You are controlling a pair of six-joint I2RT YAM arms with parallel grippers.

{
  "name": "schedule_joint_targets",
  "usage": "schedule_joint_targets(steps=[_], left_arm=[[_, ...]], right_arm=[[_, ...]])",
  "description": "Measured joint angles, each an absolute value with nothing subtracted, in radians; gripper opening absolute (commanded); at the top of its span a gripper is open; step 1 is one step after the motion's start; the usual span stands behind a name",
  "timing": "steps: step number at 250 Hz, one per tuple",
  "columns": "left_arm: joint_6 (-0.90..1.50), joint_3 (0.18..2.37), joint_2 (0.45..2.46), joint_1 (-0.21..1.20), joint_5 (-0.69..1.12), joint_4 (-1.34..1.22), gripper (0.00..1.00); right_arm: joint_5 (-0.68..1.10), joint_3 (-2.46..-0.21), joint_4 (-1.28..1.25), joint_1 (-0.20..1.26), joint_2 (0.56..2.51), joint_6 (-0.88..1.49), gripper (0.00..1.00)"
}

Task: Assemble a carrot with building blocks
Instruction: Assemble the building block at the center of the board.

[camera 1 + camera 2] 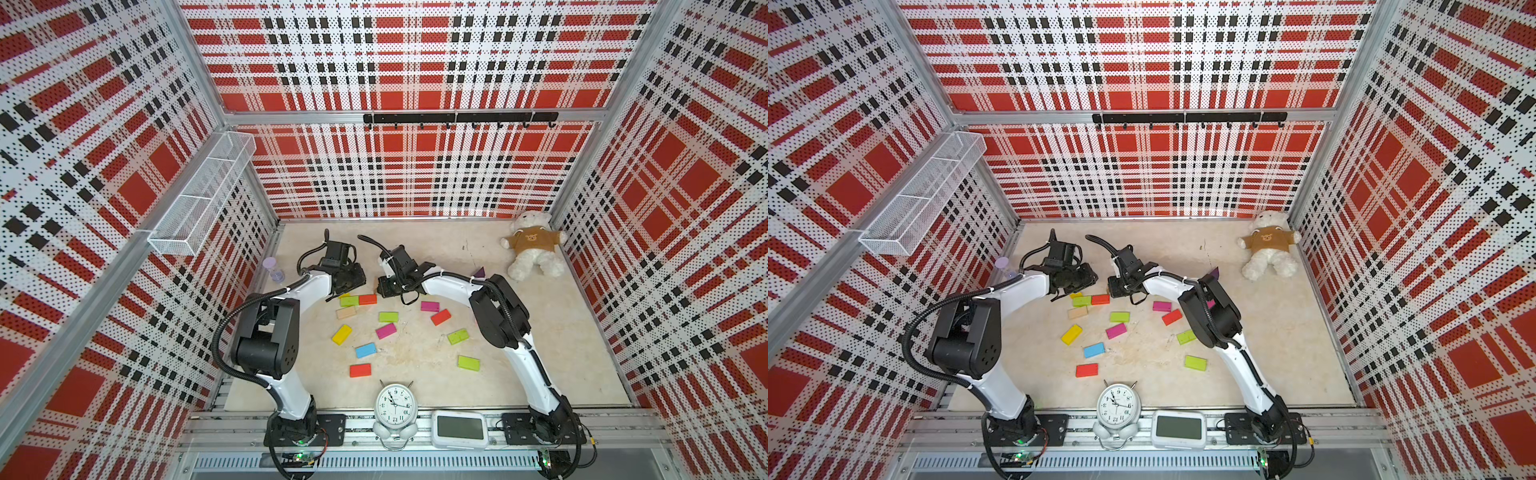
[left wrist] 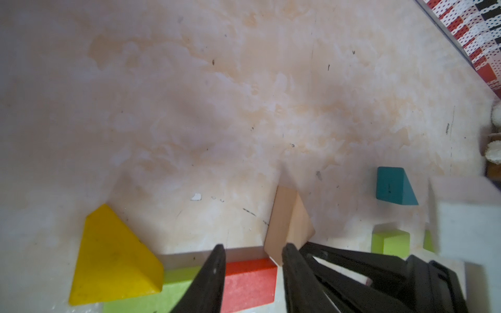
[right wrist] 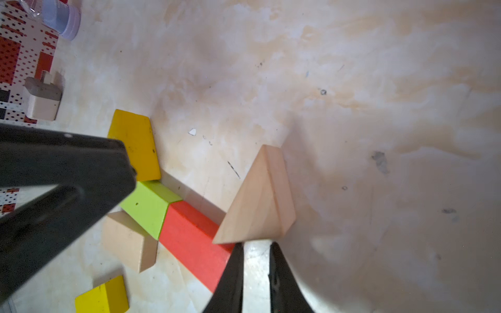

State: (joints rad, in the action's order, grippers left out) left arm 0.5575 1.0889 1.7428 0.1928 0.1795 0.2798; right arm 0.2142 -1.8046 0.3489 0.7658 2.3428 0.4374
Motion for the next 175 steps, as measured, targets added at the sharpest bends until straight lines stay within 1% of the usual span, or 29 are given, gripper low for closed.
schedule_joint_targets(steps=[42,104,138,175], left_arm=[[0.557,1.089,1.757,0.207,0.181,0.277,0.37],[0.559,1.099,1.8,0.225,0.184,0.278,0.35],[0.561,1.127,1.822,0.226,0.183,0.275,0.35],[0.564,1.158,1.854,0.226,0.183,0.273,0.35]], right_arm=[[0.216,-1.787,0.34,0.767,2.334,0.437,0.2],[0.23,-1.674,0.311,0.736,2.217,0.454,0.2],[0.235,-1.69,0.287,0.697,2.212,0.461,0.2],[0.241,-1.771,0.287,0.663,2.265,0.464,0.2]])
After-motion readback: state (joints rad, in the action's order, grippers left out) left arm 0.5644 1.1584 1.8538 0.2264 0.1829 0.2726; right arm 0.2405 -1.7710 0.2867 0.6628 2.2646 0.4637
